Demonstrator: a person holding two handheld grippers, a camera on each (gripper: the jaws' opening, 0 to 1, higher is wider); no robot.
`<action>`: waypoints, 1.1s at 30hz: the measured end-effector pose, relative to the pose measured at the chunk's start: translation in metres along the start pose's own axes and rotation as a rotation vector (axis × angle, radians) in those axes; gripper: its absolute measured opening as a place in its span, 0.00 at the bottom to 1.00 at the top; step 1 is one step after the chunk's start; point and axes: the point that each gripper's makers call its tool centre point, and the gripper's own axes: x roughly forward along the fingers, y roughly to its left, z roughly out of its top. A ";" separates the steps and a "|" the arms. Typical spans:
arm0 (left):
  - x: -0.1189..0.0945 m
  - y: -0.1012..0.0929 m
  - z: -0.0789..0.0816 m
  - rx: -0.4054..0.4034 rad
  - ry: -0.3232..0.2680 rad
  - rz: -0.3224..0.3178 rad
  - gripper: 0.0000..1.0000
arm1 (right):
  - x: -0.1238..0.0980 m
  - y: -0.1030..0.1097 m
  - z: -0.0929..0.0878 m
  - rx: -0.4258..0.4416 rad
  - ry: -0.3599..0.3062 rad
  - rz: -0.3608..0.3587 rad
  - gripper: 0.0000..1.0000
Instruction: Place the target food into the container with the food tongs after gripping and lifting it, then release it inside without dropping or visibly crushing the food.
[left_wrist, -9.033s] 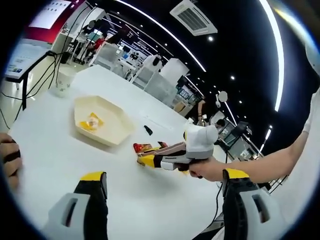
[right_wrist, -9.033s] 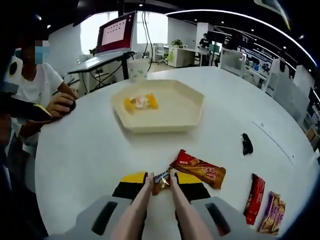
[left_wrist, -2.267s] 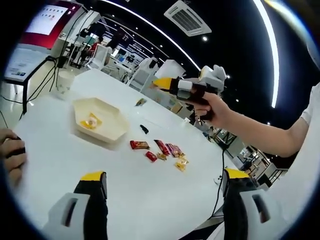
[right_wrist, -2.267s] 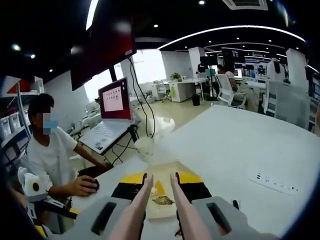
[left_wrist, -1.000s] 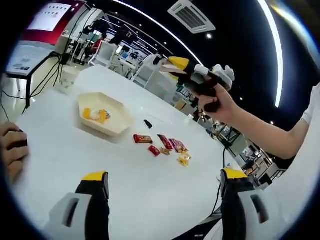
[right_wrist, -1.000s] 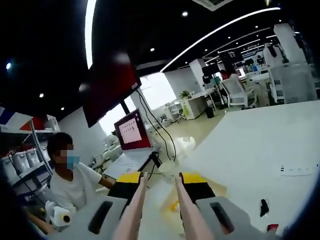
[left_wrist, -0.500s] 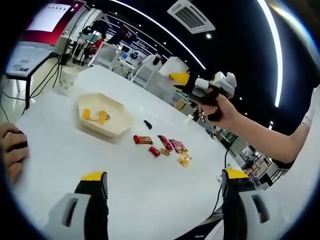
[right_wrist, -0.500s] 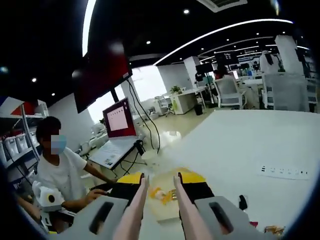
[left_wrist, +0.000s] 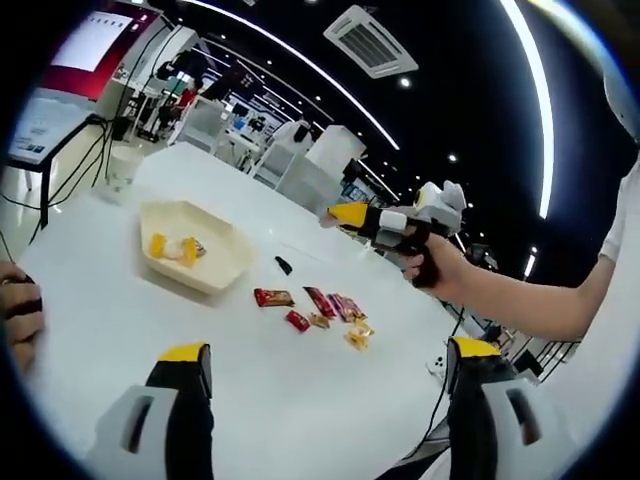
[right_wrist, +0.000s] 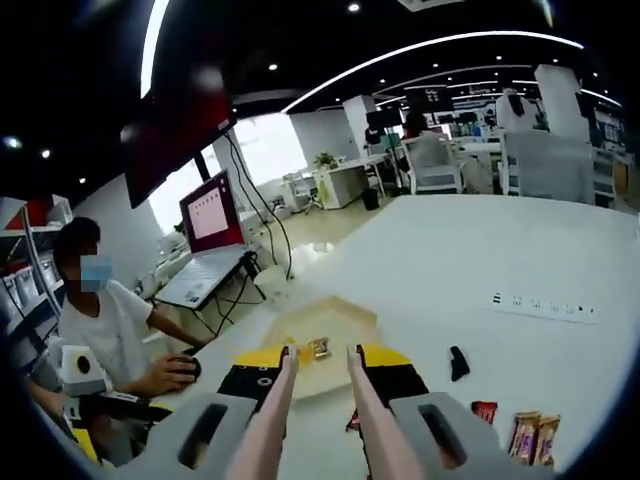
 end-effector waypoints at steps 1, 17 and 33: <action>0.001 0.000 0.001 0.003 0.000 0.001 0.99 | 0.000 -0.001 -0.003 -0.004 0.001 -0.004 0.27; 0.005 0.003 -0.002 0.000 0.034 0.004 0.99 | -0.004 -0.032 -0.059 0.003 0.108 -0.096 0.26; 0.000 0.003 -0.007 -0.013 0.020 0.017 0.99 | -0.004 -0.034 -0.095 -0.006 0.196 -0.120 0.26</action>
